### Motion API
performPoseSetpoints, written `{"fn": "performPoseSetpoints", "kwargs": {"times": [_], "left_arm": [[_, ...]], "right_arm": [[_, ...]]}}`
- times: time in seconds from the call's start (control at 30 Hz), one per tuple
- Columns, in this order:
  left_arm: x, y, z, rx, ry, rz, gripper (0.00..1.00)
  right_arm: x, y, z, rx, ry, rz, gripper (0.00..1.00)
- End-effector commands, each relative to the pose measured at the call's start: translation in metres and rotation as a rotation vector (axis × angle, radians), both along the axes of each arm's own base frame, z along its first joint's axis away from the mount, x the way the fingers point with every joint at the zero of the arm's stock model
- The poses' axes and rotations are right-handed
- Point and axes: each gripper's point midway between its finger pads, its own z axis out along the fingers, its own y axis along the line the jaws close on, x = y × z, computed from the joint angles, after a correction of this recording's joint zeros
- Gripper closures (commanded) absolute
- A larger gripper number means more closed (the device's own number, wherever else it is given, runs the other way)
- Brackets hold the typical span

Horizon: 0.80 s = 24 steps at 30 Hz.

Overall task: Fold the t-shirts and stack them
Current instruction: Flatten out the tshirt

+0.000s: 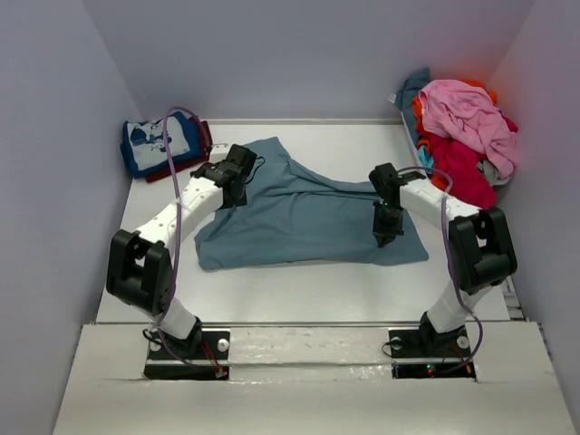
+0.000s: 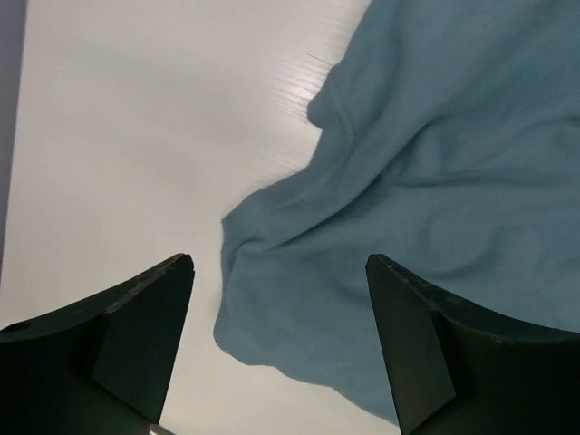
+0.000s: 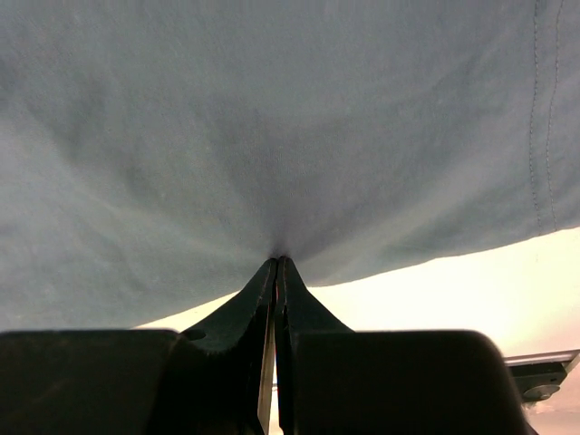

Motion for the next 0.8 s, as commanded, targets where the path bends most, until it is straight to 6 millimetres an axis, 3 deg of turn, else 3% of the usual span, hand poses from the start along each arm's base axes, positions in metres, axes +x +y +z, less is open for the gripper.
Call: {"fn": "performPoseSetpoints", "kwargs": {"times": [0.0, 0.17, 0.3, 0.33, 0.43, 0.47, 0.5, 0.63, 0.77], "left_arm": [[0.024, -0.017, -0.001, -0.057, -0.043, -0.031, 0.1], [0.029, -0.041, 0.041, -0.113, -0.144, -0.105, 0.11], [0.035, -0.056, 0.032, -0.108, -0.113, -0.147, 0.12], [0.041, -0.059, 0.029, -0.101, -0.104, -0.149, 0.12], [0.054, -0.064, 0.033, -0.085, -0.113, -0.152, 0.12], [0.064, -0.068, 0.04, -0.086, -0.13, -0.163, 0.12], [0.068, -0.071, 0.043, -0.086, -0.135, -0.172, 0.12], [0.077, -0.076, 0.045, -0.071, -0.114, -0.188, 0.12], [0.083, -0.085, 0.018, -0.065, -0.051, -0.228, 0.12]], "right_arm": [[0.019, 0.004, 0.011, -0.002, -0.048, 0.01, 0.92], [0.026, 0.007, 0.013, 0.008, -0.06, 0.006, 0.9], [0.051, 0.015, 0.02, 0.021, -0.11, -0.004, 0.87], [0.068, 0.019, 0.034, 0.03, -0.154, -0.002, 0.86], [0.089, 0.024, 0.046, 0.017, -0.159, 0.002, 0.85], [0.106, 0.027, 0.065, 0.023, -0.213, 0.003, 0.84], [0.11, 0.028, 0.072, 0.024, -0.224, 0.006, 0.84], [0.101, 0.024, 0.077, 0.016, -0.21, 0.023, 0.83], [0.084, 0.02, 0.047, 0.006, -0.167, 0.029, 0.82]]}}
